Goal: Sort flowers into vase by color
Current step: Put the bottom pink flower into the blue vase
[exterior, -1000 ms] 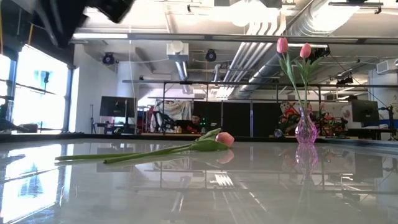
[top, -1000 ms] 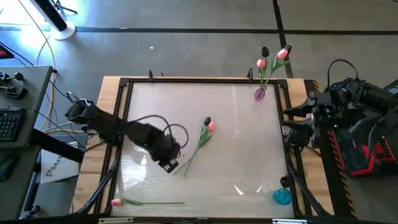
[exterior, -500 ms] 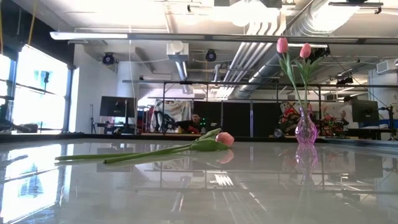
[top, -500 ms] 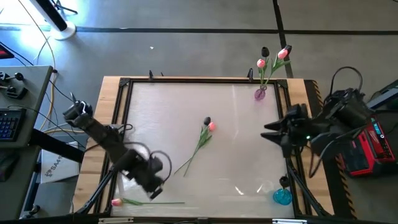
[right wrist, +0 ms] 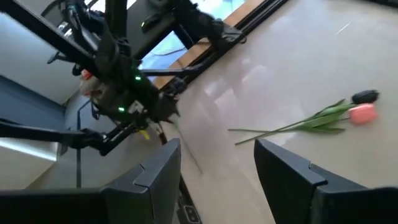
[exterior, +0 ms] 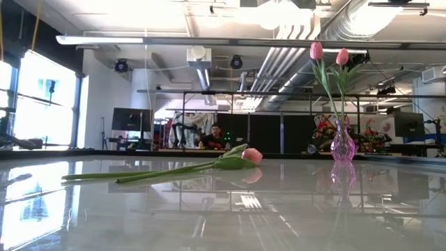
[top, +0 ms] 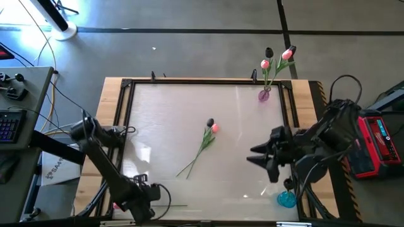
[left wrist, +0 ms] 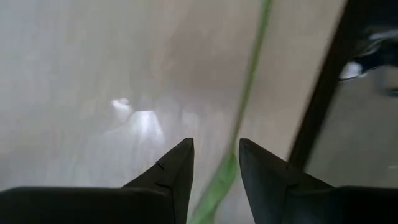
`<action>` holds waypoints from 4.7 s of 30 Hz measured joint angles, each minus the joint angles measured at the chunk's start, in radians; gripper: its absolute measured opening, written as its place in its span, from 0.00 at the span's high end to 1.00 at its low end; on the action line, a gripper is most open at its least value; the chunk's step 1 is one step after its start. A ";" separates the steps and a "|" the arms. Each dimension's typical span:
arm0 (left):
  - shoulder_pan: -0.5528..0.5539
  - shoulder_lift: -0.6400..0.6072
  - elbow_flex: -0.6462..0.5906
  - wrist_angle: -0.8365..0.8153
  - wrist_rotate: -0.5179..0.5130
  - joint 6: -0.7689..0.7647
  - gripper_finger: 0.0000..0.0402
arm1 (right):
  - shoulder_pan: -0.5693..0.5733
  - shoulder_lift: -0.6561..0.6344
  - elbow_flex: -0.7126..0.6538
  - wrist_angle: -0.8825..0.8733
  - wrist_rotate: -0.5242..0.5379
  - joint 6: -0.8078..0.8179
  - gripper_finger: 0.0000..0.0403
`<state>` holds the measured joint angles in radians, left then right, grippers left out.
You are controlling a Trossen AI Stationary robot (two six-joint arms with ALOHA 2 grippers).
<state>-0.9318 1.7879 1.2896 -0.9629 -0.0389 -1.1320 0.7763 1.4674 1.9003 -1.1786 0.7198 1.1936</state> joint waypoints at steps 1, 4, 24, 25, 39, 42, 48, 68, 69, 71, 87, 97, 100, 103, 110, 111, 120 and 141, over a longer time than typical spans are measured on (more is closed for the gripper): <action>0.000 0.021 0.000 0.003 0.003 0.001 0.72 | 0.000 0.010 0.000 0.011 -0.006 -0.002 0.52; 0.000 0.077 0.000 0.031 0.018 0.011 0.72 | -0.001 0.032 0.000 0.032 -0.011 -0.005 0.52; -0.004 0.208 0.005 0.091 0.134 0.133 0.92 | -0.006 0.058 0.000 0.062 0.010 0.011 0.52; 0.001 0.205 0.004 0.087 0.139 0.144 0.95 | -0.006 0.058 0.000 0.061 0.010 0.011 0.52; 0.108 0.173 0.202 -0.612 -0.108 0.677 1.00 | -0.001 0.059 -0.002 -0.226 -0.014 0.183 0.52; 0.132 0.143 0.230 -0.581 -0.246 0.881 1.00 | -0.002 0.059 -0.035 -0.235 -0.015 0.196 0.52; 0.208 0.141 0.262 -0.606 -0.631 1.101 1.00 | 0.001 0.060 -0.146 -0.237 -0.081 0.275 0.52; 0.525 0.139 0.517 -0.367 -1.534 1.604 1.00 | -0.006 0.058 -0.096 -0.190 0.027 0.179 0.52; 0.536 0.139 0.529 -0.368 -1.534 1.623 1.00 | -0.012 0.058 -0.078 -0.191 0.012 0.145 0.52; 0.552 0.139 0.545 -0.365 -1.534 1.680 1.00 | -0.025 0.058 -0.044 -0.194 -0.025 0.089 0.52; 0.578 0.139 0.585 -0.038 -1.368 2.225 1.00 | -0.150 0.057 0.096 -0.346 -0.072 -0.071 0.52; 0.608 0.139 0.585 0.356 -1.137 2.656 1.00 | -0.374 0.057 0.095 -0.392 -0.371 -0.179 0.52; 0.611 0.139 0.585 0.515 -1.067 2.830 1.00 | -0.408 0.057 0.095 -0.392 -0.498 -0.232 0.52; 0.611 0.139 0.585 0.681 -0.997 2.976 1.00 | -0.417 0.048 0.095 -0.392 -0.575 -0.258 0.52; 0.612 0.139 0.585 1.010 -0.852 3.226 1.00 | -0.377 -0.039 0.094 -0.350 -0.504 -0.191 0.52; 0.614 0.139 0.585 1.056 -0.823 3.263 1.00 | -0.366 -0.058 0.094 -0.324 -0.476 -0.180 0.52; 0.640 0.139 0.585 1.226 -0.572 3.396 1.00 | -0.270 -0.163 0.094 -0.099 -0.399 -0.189 0.52; 0.703 0.138 0.585 1.272 -0.295 3.449 1.00 | -0.286 -0.113 0.094 -0.020 -0.406 -0.246 0.62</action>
<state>-0.2287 1.9262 1.8744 0.3089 -0.3344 2.3168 0.4908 1.3541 1.9942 -1.1988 0.3137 0.9472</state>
